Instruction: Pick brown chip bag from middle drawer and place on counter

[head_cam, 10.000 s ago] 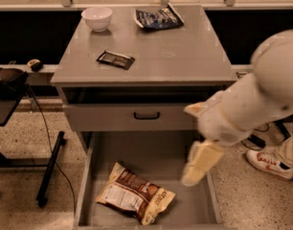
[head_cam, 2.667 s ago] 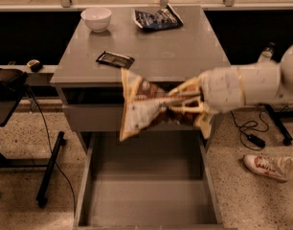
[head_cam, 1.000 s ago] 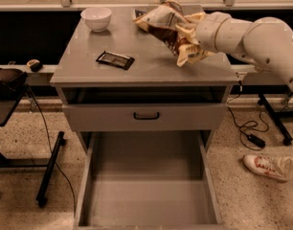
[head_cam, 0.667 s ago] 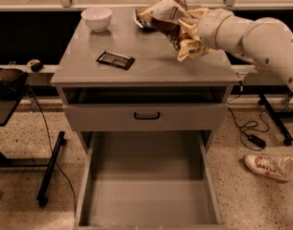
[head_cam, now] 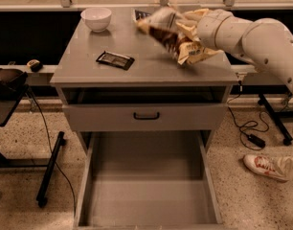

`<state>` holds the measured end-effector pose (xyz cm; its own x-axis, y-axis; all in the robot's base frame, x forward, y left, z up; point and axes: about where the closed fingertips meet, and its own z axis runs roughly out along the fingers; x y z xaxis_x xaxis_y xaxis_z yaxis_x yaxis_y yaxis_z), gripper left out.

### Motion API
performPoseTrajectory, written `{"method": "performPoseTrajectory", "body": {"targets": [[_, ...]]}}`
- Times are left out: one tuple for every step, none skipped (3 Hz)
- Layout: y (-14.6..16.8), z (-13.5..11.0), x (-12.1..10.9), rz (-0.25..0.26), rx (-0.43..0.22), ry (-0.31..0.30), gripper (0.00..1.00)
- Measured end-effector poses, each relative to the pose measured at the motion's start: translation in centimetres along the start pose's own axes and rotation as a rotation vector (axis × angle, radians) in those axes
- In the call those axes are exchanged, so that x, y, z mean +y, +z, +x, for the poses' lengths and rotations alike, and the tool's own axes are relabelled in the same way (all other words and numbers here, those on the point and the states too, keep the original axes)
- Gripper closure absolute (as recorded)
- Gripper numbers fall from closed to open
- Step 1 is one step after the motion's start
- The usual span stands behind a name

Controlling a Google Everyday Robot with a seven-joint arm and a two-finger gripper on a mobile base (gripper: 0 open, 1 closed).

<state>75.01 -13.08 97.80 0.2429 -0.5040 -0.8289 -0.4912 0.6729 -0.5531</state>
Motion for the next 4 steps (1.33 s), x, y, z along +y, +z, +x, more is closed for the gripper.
{"method": "performPoseTrajectory", "body": {"targets": [[0.0, 0.0, 0.0, 0.000, 0.000, 0.000, 0.05], [-0.5, -0.1, 0.0, -0.027, 0.002, -0.012, 0.00], [-2.1, -0.7, -1.4, -0.078, 0.029, -0.040, 0.00], [-4.5, -2.1, -2.2, -0.165, 0.092, -0.120, 0.00]]}}
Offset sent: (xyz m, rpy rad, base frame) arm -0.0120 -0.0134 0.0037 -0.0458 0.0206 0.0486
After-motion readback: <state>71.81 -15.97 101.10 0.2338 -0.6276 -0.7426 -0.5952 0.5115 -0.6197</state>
